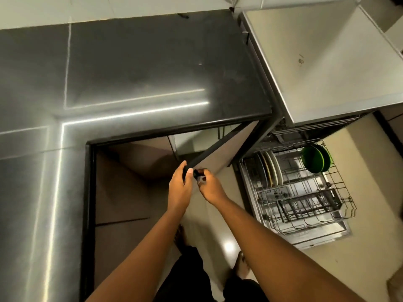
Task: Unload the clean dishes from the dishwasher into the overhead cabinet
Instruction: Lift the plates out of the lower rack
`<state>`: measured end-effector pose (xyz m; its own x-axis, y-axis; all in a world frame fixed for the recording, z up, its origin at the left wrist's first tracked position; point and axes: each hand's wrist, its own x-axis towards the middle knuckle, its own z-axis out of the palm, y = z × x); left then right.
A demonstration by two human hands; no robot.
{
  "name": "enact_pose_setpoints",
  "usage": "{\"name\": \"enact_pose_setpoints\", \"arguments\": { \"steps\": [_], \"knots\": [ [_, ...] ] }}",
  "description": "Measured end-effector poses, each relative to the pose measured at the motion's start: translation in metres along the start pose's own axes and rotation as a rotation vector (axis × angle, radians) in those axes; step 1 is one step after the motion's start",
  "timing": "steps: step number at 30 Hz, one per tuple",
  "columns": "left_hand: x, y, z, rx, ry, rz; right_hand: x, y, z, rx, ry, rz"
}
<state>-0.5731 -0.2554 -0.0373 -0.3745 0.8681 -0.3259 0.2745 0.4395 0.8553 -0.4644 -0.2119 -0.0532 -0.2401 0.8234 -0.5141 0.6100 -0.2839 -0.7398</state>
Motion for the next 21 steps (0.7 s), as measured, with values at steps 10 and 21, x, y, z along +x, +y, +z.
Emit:
{"name": "enact_pose_setpoints", "arguments": {
  "steps": [10,21],
  "knots": [
    [-0.119,0.003,0.115,-0.04,0.194,-0.089,-0.069,0.093,-0.073,0.079,-0.065,0.03],
    [-0.176,0.027,0.215,-0.054,-0.141,-0.004,-0.121,0.163,-0.154,0.122,0.21,-0.002]
  ]
}}
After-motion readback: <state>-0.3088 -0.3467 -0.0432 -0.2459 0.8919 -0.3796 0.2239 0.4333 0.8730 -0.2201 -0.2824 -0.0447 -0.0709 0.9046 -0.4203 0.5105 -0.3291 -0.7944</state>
